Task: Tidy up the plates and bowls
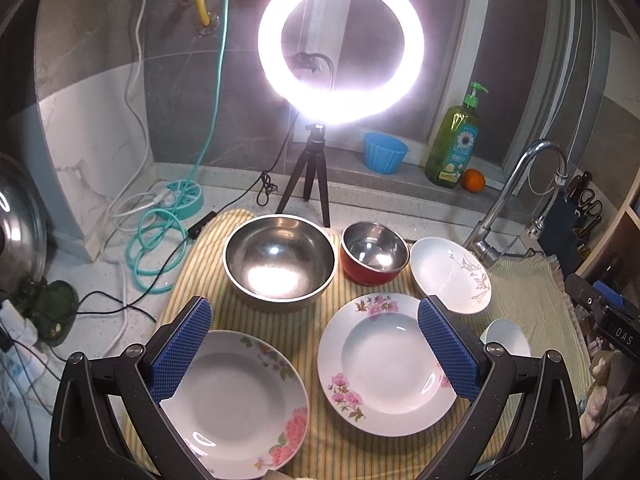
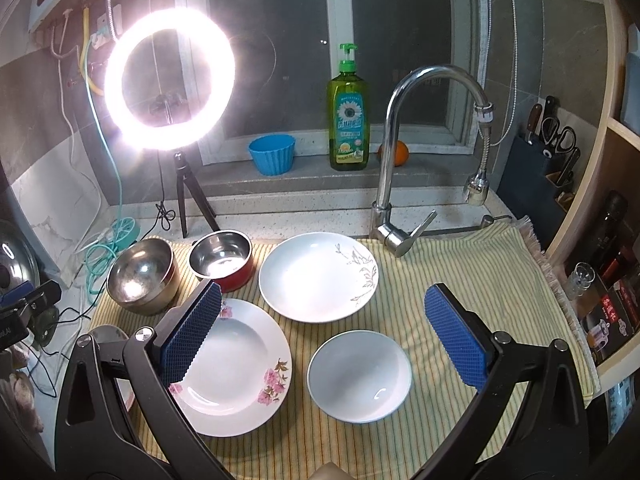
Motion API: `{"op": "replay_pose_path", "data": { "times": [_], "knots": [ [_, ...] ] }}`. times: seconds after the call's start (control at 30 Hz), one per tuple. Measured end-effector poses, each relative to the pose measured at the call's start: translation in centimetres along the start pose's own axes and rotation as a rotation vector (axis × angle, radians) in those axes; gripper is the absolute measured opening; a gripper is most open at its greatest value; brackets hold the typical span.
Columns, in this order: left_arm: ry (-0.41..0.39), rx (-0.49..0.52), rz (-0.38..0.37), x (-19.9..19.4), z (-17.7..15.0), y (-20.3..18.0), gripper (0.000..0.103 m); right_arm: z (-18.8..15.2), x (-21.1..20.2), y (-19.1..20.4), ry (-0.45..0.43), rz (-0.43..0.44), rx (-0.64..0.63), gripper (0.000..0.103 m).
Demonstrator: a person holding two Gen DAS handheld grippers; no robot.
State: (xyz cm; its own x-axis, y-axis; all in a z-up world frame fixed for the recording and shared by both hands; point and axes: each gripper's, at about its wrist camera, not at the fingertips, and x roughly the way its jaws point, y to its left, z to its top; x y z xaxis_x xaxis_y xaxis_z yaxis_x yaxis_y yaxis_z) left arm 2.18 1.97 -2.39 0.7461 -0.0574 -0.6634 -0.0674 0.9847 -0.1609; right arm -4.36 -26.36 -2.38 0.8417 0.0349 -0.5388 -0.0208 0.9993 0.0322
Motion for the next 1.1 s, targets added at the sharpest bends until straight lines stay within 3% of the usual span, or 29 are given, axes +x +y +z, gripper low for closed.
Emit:
{"op": "replay_pose_path", "data": {
  "times": [0.2, 0.33, 0.43, 0.73, 0.87, 1.1],
  "knots": [
    [0.065, 0.004, -0.025, 1.6, -0.4, 0.6, 0.101, -1.5, 1.2, -0.2, 0.064, 0.026, 0.003, 0.103],
    [0.12, -0.006, -0.056, 3.0, -0.7, 1.0, 0.089, -2.4, 1.6, -0.3, 0.101, 0.056, 0.007, 0.103],
    [0.169, -0.009, -0.085, 4.2, -1.1, 1.2, 0.074, -3.6, 1.8, -0.3, 0.137, 0.088, 0.009, 0.092],
    [0.313, -0.05, -0.194, 8.6, -2.8, 1.8, 0.053, -8.2, 4.2, -0.6, 0.35, 0.265, 0.106, 0.055],
    [0.36, -0.054, -0.224, 10.3, -3.0, 1.8, 0.045, -10.0, 6.3, -1.1, 0.433, 0.304, 0.189, 0.046],
    [0.429, -0.068, -0.264, 13.6, -3.2, 2.1, 0.031, -11.3, 8.6, -0.9, 0.491, 0.34, 0.26, 0.034]
  ]
}}
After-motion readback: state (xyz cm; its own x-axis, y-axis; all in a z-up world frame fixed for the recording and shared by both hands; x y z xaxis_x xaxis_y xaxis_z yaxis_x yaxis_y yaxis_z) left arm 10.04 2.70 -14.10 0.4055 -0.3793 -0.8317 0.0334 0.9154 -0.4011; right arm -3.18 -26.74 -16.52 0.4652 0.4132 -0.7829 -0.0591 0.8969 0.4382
